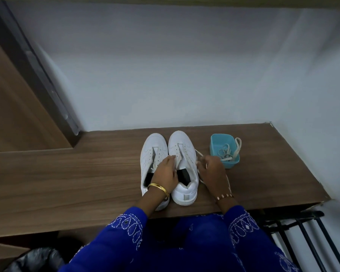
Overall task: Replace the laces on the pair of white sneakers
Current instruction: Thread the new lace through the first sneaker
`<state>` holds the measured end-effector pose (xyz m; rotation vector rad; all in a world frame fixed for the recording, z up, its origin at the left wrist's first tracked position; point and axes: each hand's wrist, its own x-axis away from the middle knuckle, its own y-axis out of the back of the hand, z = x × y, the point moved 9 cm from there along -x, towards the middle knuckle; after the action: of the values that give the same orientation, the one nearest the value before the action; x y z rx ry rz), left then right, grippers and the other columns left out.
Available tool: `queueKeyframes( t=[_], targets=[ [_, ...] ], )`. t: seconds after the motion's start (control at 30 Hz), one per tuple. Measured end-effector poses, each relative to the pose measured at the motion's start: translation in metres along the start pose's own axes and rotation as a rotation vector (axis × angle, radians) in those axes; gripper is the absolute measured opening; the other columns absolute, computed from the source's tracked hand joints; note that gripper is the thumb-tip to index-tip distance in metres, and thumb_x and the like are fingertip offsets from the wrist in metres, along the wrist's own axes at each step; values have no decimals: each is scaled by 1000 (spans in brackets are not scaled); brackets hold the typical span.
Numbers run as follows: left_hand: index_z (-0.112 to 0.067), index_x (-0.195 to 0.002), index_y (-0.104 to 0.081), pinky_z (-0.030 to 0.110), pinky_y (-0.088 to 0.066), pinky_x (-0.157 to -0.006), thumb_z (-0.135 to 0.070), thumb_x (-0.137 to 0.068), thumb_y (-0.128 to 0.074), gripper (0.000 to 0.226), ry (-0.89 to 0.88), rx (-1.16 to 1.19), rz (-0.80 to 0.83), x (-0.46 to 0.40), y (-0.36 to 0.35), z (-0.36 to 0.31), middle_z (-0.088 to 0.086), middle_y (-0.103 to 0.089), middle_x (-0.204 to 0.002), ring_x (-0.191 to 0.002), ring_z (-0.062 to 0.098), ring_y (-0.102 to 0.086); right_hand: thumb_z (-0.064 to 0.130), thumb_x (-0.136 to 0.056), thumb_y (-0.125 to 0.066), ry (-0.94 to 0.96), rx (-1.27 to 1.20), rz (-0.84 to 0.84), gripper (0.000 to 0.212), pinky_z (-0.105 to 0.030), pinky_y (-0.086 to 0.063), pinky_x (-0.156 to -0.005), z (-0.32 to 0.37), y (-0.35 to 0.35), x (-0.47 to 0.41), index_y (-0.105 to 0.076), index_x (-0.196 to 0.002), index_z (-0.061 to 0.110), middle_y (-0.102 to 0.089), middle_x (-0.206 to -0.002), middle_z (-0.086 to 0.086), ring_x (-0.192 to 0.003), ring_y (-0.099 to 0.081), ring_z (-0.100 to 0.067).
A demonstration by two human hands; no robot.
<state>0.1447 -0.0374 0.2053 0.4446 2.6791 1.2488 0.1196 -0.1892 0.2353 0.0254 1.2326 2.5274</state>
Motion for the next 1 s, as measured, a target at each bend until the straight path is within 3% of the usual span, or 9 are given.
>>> queueKeyframes(
  t=[0.07,0.13,0.23,0.43,0.57,0.67,0.87,1.0],
  targets=[
    [1,-138,-29,32,-31,-101,-6,-90,-43,52,45,-52,57,-1,-6,5,20,-46,-132,-123,32,-43,20,-89,-58,-80,-37,147,26,-31,-40,-70,-1,-19,2,-60,-94,-5,-61,-88,-18,-85,-57,-30],
    [0,-140,-24,36,-31,-100,-16,-94,-41,52,77,-160,108,-1,-11,9,20,-51,-125,-119,33,-45,19,-90,-55,-128,-52,290,28,-32,-42,-78,-3,-41,7,-57,-105,-5,-63,-103,-19,-100,-58,-32],
    [-4,-143,-20,41,-14,-114,-30,-100,-27,52,75,-348,169,4,-18,13,15,-40,-141,-135,26,-28,7,-90,-50,-190,-76,357,36,-28,-36,-90,-6,-50,15,-48,-124,-6,-55,-126,-21,-118,-49,-34],
    [-10,-136,-32,41,-10,-114,-23,-100,-25,40,35,-400,194,9,-13,19,8,-41,-142,-139,22,-22,0,-87,-47,-198,-44,348,41,-30,-37,-93,-9,-51,14,-46,-127,-7,-52,-130,-22,-120,-47,-34],
    [-9,-141,-25,40,-6,-117,-14,-92,-37,51,39,-457,226,11,-4,30,9,-32,-148,-143,22,-16,1,-86,-48,-188,-32,376,43,-31,-39,-91,0,-57,17,-46,-128,-6,-54,-127,-23,-118,-49,-35],
    [-9,-143,-23,40,-7,-117,-12,-91,-39,55,65,-485,220,11,7,44,10,-31,-149,-143,22,-16,0,-82,-47,-175,-61,408,37,-30,-41,-80,12,-68,21,-54,-118,-1,-61,-112,-21,-107,-56,-35],
    [-12,-143,-25,39,-7,-116,-10,-92,-38,53,101,-475,222,14,36,78,11,-31,-149,-142,23,-18,2,-84,-45,-140,-72,445,37,-24,-42,-74,43,-95,33,-55,-120,4,-64,-111,-16,-101,-59,-30],
    [-11,-141,-28,40,-9,-115,-13,-93,-37,49,94,-521,222,21,50,91,14,-36,-144,-140,25,-23,1,-84,-44,-121,-75,441,40,-31,-47,-80,61,-107,40,-51,-124,1,-62,-115,-19,-104,-58,-33]
  ],
)
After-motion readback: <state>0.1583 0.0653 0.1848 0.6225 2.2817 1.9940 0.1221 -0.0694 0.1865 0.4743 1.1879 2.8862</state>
